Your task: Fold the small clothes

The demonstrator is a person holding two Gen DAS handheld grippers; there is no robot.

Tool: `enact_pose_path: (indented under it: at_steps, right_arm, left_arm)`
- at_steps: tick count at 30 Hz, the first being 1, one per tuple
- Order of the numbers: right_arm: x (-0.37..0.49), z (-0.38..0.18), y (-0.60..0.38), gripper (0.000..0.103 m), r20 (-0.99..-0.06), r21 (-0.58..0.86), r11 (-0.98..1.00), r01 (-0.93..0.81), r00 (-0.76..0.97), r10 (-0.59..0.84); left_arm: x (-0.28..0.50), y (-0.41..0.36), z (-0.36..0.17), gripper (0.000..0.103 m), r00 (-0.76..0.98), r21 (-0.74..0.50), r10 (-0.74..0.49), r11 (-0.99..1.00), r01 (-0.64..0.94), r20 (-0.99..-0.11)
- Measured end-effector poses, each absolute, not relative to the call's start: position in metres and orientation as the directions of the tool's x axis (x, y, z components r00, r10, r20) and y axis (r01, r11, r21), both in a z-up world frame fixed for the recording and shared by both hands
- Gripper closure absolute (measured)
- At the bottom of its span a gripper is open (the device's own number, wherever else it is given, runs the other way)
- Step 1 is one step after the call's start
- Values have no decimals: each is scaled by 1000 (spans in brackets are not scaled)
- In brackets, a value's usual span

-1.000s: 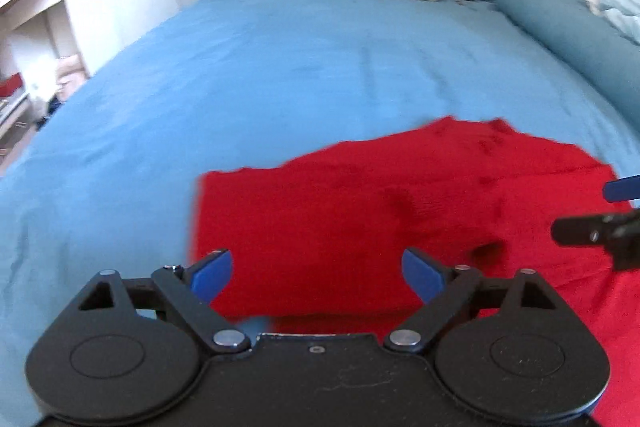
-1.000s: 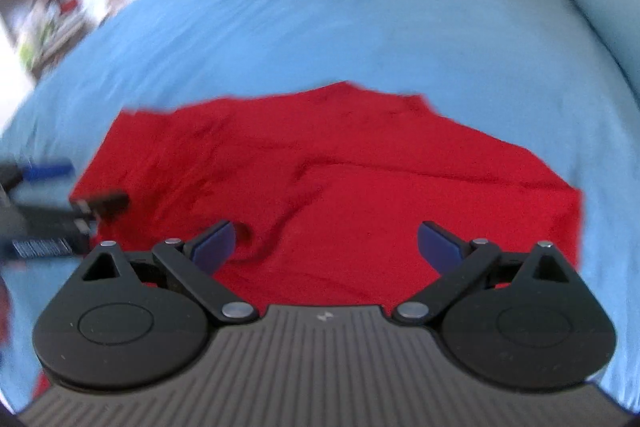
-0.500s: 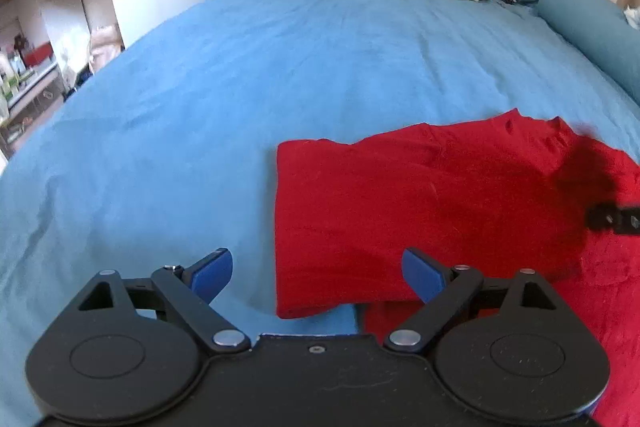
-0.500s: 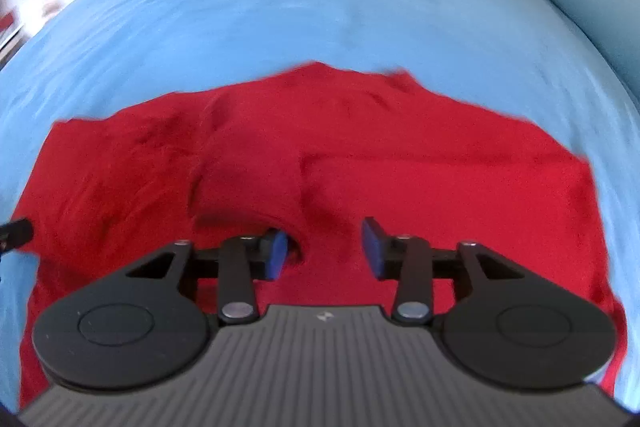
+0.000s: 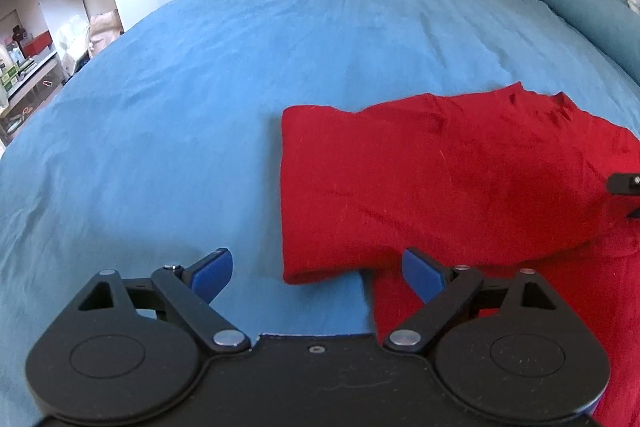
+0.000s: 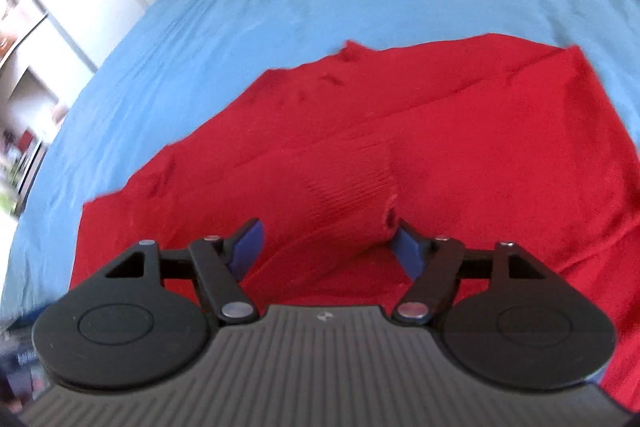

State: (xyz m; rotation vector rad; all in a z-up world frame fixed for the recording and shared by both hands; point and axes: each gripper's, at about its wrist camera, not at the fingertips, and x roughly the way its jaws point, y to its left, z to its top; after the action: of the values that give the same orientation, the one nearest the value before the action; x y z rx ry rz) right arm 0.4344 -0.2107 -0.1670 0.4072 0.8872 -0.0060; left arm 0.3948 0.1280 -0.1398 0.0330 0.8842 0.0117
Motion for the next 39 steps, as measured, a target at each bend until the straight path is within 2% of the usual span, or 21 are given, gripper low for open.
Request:
enact_pose_path:
  at_steps: [2, 4, 9, 12, 21, 28, 32, 35, 39]
  right_arm:
    - [436, -170, -217, 26, -765, 330, 919, 217, 632, 126]
    - [437, -173, -220, 63, -787, 299, 927, 227, 608, 105]
    - [436, -172, -216, 65, -797, 203, 967, 150, 600, 74]
    - [438, -167, -209, 78, -796, 148, 985, 94, 601, 62]
    - [434, -102, -213, 80, -710, 180, 983, 30, 696, 109]
    - [414, -42, -272, 80, -619, 160, 980, 116, 785, 8]
    - [413, -52, -308, 80, -635, 120, 972, 200, 769, -79]
    - [415, -71, -327, 80, -659, 146, 957, 250, 746, -95]
    - [418, -98, -340, 80, -702, 176, 945, 275, 708, -75]
  left_arm:
    - [394, 128, -140, 9, 632, 33, 24, 999, 3, -775]
    - [395, 127, -140, 9, 631, 35, 24, 999, 5, -776]
    - [397, 125, -144, 9, 629, 43, 25, 999, 14, -777]
    - [396, 121, -146, 9, 630, 58, 27, 998, 29, -777]
    - [389, 103, -146, 9, 633, 115, 19, 987, 111, -774]
    - [412, 78, -153, 10, 640, 138, 21, 982, 133, -768]
    - [422, 77, -160, 10, 625, 135, 58, 988, 76, -779]
    - [417, 84, -163, 16, 618, 146, 95, 989, 32, -781]
    - [410, 114, -167, 15, 581, 78, 123, 992, -102, -805]
